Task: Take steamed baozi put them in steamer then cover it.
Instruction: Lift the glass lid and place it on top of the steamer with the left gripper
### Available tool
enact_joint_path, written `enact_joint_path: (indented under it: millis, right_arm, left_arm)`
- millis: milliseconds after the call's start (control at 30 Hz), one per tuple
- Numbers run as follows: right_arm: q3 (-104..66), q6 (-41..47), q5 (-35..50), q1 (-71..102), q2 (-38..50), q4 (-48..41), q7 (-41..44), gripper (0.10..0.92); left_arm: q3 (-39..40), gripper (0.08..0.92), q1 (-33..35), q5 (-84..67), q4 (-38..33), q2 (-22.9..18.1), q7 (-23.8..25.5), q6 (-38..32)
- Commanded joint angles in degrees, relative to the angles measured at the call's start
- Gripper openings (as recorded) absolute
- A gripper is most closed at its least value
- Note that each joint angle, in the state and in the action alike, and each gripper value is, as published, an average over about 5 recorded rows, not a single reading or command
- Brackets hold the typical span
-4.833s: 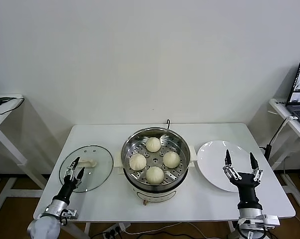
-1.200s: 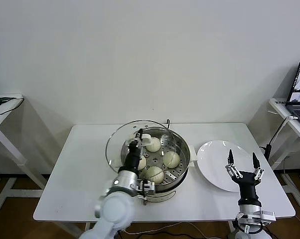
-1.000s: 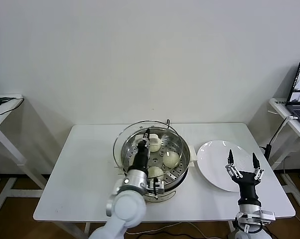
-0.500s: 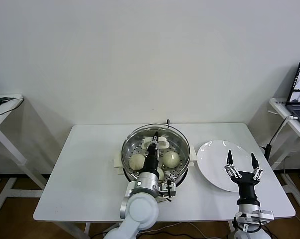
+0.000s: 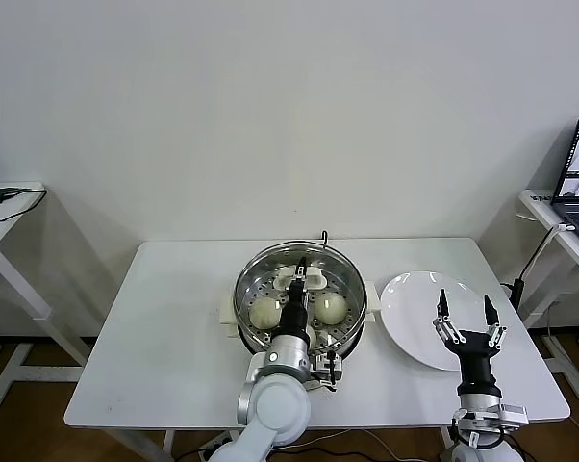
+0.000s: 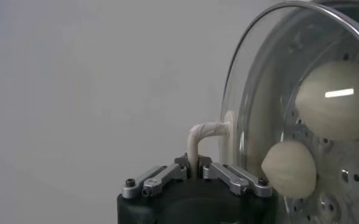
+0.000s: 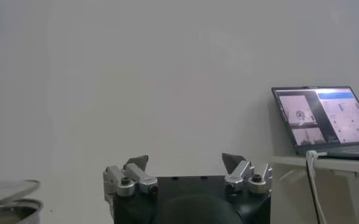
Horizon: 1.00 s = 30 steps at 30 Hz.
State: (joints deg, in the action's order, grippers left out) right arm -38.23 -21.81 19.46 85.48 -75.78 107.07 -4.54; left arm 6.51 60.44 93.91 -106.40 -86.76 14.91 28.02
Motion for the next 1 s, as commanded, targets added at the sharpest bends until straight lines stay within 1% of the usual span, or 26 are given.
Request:
enact_joint_path:
  millis: [33,1000]
  right_arm:
    - [0.03,-0.01,0.08,-0.30,0.11,-0.25,0.03,0.823]
    - [0.38,-0.01,-0.01,-1.36,0.15,-1.23,0.22,0.823]
  left_arm:
    - [0.02,0.189,0.04,1.60,0.99,-0.24,-0.22,-0.28]
    - [-0.24,0.189,0.29,-0.24,1.97,-0.91,-0.96,-0.17]
